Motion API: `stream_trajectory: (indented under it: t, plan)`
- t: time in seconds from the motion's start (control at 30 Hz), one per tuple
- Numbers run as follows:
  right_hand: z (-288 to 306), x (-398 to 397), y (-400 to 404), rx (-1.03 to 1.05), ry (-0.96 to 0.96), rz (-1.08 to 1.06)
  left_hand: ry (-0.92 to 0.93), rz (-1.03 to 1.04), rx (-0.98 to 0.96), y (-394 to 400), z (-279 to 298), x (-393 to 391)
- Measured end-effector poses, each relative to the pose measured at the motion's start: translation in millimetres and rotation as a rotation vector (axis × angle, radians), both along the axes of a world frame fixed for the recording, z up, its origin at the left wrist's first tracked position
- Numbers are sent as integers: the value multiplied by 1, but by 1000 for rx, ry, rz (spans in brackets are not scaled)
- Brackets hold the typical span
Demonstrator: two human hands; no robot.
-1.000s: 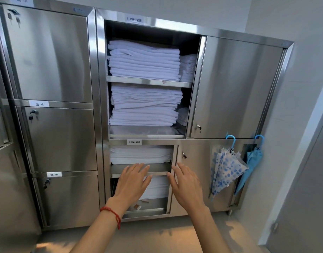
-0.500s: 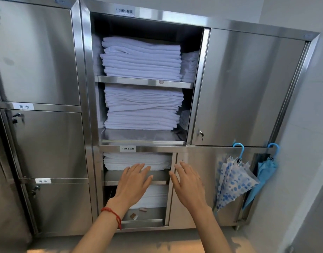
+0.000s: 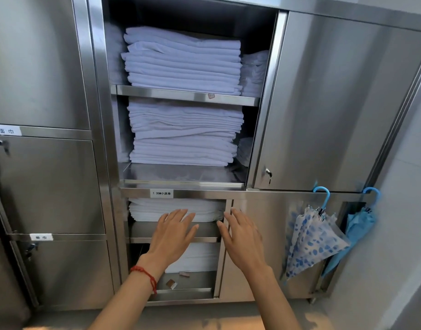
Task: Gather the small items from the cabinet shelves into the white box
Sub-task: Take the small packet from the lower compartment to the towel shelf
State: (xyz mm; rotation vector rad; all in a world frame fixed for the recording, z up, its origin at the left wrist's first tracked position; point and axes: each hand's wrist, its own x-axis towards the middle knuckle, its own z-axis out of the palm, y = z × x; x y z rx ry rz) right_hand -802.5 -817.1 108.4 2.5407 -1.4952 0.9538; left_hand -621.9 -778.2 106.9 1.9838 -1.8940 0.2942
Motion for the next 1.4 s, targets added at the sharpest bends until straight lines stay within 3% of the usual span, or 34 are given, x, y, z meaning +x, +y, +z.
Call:
stream_trajectory:
  t: [0.43,0.7,1.4]
  plan:
    - [-4,78,-134,-42,-16,-1,21,-28,-5,-143,-11,75]
    - [-31,125,-190,-202,-58,-11,67,-77,-22,-202,-32,114]
    - [-130,121,-295,-64,-14,108,37,10,-50,-279,-124,100]
